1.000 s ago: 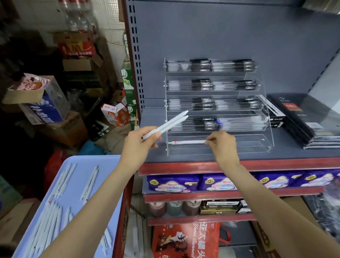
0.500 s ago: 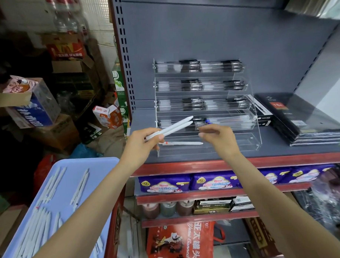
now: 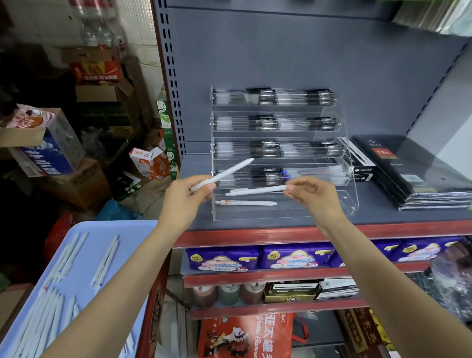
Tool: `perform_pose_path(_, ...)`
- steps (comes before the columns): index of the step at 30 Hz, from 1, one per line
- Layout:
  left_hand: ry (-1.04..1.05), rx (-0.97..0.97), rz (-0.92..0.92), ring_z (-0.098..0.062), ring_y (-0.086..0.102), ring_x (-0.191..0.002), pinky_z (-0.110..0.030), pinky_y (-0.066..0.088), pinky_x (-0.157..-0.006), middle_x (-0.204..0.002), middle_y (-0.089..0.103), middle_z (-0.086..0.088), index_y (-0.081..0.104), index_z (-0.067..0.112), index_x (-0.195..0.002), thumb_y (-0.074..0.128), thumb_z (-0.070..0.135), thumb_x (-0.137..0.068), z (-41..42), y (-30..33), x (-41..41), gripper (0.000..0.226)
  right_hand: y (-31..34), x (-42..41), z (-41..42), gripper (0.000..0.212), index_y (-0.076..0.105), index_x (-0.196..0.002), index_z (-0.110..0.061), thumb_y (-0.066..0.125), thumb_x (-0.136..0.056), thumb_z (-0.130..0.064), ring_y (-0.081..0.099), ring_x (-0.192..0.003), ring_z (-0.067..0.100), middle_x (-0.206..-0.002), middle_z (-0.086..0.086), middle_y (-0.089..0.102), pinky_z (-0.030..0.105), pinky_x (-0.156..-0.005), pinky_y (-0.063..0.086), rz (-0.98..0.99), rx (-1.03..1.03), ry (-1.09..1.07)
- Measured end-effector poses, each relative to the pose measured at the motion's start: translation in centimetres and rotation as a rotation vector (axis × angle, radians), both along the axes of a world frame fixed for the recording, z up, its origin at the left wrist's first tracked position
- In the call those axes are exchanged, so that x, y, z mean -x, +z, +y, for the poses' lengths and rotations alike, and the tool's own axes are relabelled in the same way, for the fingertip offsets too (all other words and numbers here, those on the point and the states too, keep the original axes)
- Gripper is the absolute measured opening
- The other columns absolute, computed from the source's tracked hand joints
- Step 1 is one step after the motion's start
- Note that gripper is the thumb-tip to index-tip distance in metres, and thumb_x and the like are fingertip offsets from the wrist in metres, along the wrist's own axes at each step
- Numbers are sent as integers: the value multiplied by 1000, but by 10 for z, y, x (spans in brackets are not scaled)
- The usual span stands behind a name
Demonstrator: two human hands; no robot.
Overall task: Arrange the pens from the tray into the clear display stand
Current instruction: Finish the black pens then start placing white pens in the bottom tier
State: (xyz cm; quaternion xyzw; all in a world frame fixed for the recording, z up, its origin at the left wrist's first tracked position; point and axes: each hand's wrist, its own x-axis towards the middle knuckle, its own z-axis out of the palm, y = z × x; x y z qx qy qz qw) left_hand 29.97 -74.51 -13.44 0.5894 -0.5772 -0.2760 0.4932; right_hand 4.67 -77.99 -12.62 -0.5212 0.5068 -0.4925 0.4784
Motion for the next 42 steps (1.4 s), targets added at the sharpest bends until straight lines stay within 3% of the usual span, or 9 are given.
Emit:
perform_pose_path(2,75,18,-20,-22,67,-83,-41,54,-82,-82,69,-1,70,17,-99,60,14,-89,0,-3,-3,14,-5,3,-7,16,67,-76,-12,66,-81,3,69,-71,15,-74,4,69,24,-79,55,116,1,-26)
perform_pose_path(9,144,9,-165,-6,46,-60,-10,34,-55,-68,55,9,70,11,-107,60,16,-89,1,-4,0,21,-16,-13,-20,3,72,-82,-9,71,-80,-9,60,-68,5,-73,-4,66,4,-64,44,634,133,66)
perform_pose_path(17,121,-55,-59,-17,61,-73,-30,53,-77,-80,64,-1,70,8,-106,62,12,-87,0,-7,1,21,-22,-23,-29,4,73,-79,-11,71,-79,-7,66,-77,18,-80,7,71,31,-81,53,881,146,94)
perform_pose_path(20,109,-24,-48,-23,67,-80,-40,56,-82,-84,68,0,71,12,-105,62,12,-87,1,-6,0,20,-24,-26,-29,5,74,-81,-8,70,-80,-6,67,-79,21,-83,9,72,30,-83,52,903,148,72)
perform_pose_path(25,90,14,-80,-30,68,-84,-51,53,-83,-87,73,-5,70,21,-105,63,15,-87,3,-3,-1,21,-23,-25,-19,11,73,-91,-7,70,-81,-10,66,-80,16,-87,5,72,6,-68,41,759,131,26)
perform_pose_path(31,-39,-24,-94,-28,69,-86,-52,52,-83,-90,74,-1,70,21,-109,64,18,-87,5,4,6,23,9,-36,-5,25,61,-114,-14,60,-89,-9,67,-75,12,-85,1,67,17,-66,54,32,26,151)
perform_pose_path(34,-112,-54,-107,-26,68,-87,-48,52,-85,-90,74,-2,70,20,-107,66,18,-85,5,6,14,22,15,-37,-1,14,67,-99,-7,57,-90,-4,67,-68,7,-78,4,69,14,-67,52,-1,65,196)
perform_pose_path(38,-4,15,-152,-7,63,-97,-20,49,-88,-110,68,0,64,18,-116,67,20,-84,3,4,13,32,8,-23,-1,11,68,-86,-6,60,-86,2,67,-63,6,-66,-3,70,13,-65,52,-7,58,116)
perform_pose_path(42,52,-93,-185,-16,56,-116,-23,40,-96,-129,59,-7,52,10,-132,68,18,-84,-1,-6,2,51,-4,-9,-3,8,68,-87,0,62,-84,5,65,-55,3,-69,7,64,13,-66,53,175,19,46)
